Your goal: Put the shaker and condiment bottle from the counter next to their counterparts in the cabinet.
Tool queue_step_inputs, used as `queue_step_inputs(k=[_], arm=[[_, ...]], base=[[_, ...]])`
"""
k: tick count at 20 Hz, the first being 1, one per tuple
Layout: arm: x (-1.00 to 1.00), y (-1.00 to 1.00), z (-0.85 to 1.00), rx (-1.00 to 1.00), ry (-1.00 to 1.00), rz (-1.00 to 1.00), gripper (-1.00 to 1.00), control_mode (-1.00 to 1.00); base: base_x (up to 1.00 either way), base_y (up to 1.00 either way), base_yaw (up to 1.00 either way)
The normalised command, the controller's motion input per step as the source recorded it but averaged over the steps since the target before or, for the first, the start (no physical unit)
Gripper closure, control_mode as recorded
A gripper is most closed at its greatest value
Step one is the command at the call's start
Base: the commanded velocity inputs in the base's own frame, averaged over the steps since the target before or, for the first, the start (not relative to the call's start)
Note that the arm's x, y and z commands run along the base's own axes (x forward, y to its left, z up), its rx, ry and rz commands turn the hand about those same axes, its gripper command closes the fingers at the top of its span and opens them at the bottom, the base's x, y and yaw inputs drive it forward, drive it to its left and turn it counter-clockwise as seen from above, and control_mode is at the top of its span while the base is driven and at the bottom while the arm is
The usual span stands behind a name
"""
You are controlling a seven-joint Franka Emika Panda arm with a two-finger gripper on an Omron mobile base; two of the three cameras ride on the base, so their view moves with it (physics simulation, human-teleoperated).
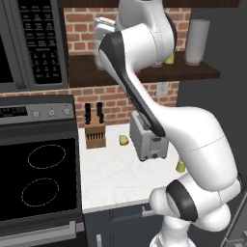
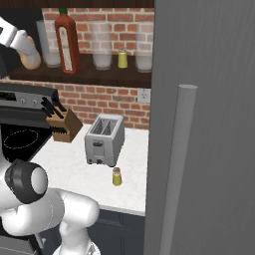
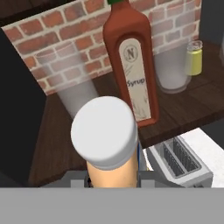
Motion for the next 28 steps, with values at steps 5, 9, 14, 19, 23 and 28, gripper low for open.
queue_step_inputs(k=[5, 9, 14, 19, 23, 28], arm=[[0.00, -0.02, -0.22, 0.00, 0.00, 0.00, 1.00, -1.00], [0.01, -0.04, -0.21, 0.00, 0.00, 0.00, 1.00, -1.00], [0.04, -0.05, -0.20, 0.00, 0.00, 0.00, 1.00, -1.00], [0.04, -0.03, -0.18, 0.00, 0.00, 0.00, 1.00, -1.00], [0.01, -0.01, -0.12, 0.00, 0.00, 0.00, 1.00, -1.00], [0.00, 0.00, -0.07, 0.00, 0.00, 0.00, 1.00, -1.00]], base=[[0.00, 0.00, 0.00], [0.00, 0.00, 0.00], [0.00, 0.00, 0.00], [0.00, 0.00, 0.00], [0.00, 0.00, 0.00], [0.00, 0.00, 0.00]])
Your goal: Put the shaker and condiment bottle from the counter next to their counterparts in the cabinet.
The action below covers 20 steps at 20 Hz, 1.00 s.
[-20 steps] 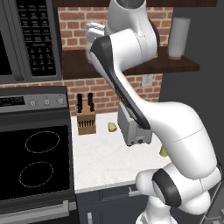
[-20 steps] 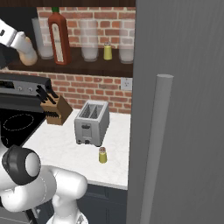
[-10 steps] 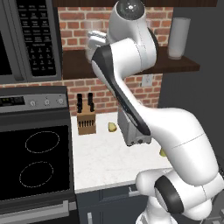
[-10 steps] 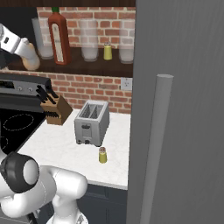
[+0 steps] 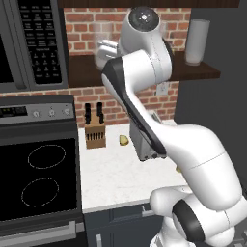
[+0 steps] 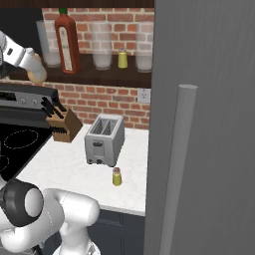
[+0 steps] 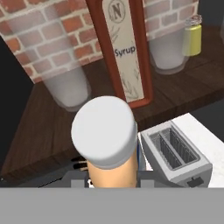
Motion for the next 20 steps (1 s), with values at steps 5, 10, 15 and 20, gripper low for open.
queue_step_inputs(k=[5, 10, 15, 20], arm=[[0.03, 0.00, -0.06, 0.00, 0.00, 0.00, 1.00, -1.00], [0.17, 0.00, -0.01, 0.00, 0.00, 0.00, 1.00, -1.00], [0.33, 0.00, 0.00, 0.00, 0.00, 0.00, 1.00, -1.00], [0.42, 0.00, -0.01, 0.00, 0.00, 0.00, 1.00, -1.00]], base=[[0.00, 0.00, 0.00], [0.00, 0.00, 0.00], [0.00, 0.00, 0.00], [0.00, 0.00, 0.00]])
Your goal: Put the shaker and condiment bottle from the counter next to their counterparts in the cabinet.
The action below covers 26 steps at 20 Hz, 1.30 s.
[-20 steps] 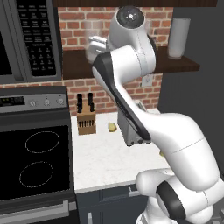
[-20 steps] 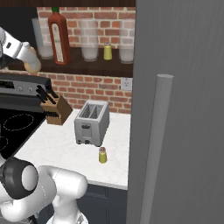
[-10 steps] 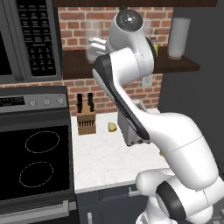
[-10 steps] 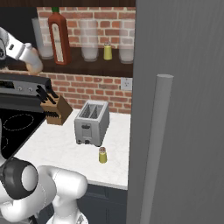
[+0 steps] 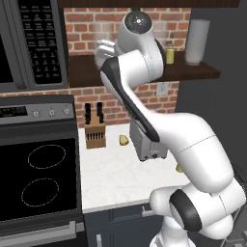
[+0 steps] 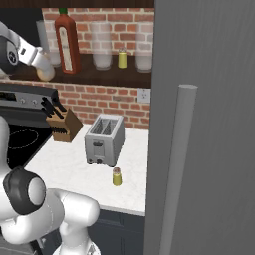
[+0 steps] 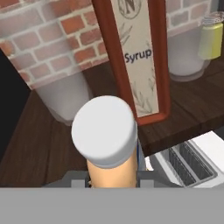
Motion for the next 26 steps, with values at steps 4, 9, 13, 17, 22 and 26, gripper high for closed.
queue_step_inputs(k=[4, 9, 13, 17, 22, 26], arm=[[0.40, 0.00, -0.03, 0.00, 0.00, 0.00, 1.00, -1.00], [0.31, 0.00, -0.05, 0.00, 0.00, 0.00, 1.00, -1.00], [0.22, 0.00, -0.09, 0.00, 0.00, 0.01, 1.00, -1.00], [0.28, 0.00, -0.09, 0.00, 0.00, 0.02, 1.00, -1.00], [0.27, 0.00, -0.16, 0.00, 0.00, 0.02, 1.00, -1.00], [0.30, 0.00, -0.22, 0.00, 0.01, 0.03, 1.00, -1.00]], base=[[0.00, 0.00, 0.00], [0.00, 0.00, 0.00], [0.00, 0.00, 0.00], [0.00, 0.00, 0.00], [0.00, 0.00, 0.00], [0.00, 0.00, 0.00]])
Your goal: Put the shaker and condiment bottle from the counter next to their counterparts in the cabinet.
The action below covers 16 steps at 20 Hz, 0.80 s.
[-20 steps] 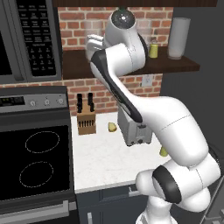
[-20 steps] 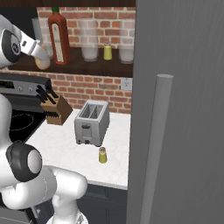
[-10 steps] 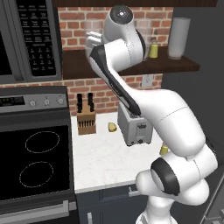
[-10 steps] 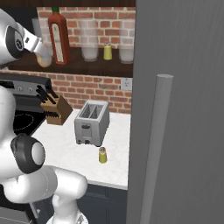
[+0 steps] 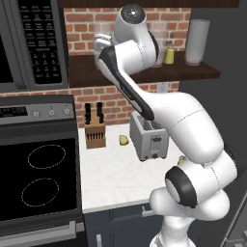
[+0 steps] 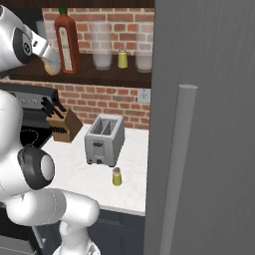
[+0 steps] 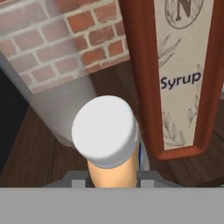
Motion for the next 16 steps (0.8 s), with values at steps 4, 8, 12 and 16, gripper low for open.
queue_step_inputs(k=[4, 8, 12, 16], arm=[[0.27, 0.00, -0.29, 0.00, 0.02, 0.03, 1.00, -1.00], [0.26, 0.00, -0.30, 0.00, 0.01, 0.03, 1.00, -1.00], [0.27, 0.00, -0.29, 0.00, 0.00, 0.03, 1.00, -1.00], [0.26, 0.00, -0.27, 0.00, 0.00, 0.03, 1.00, -1.00]], base=[[0.00, 0.00, 0.00], [0.00, 0.00, 0.00], [0.00, 0.00, 0.00], [0.00, 0.00, 0.00]])
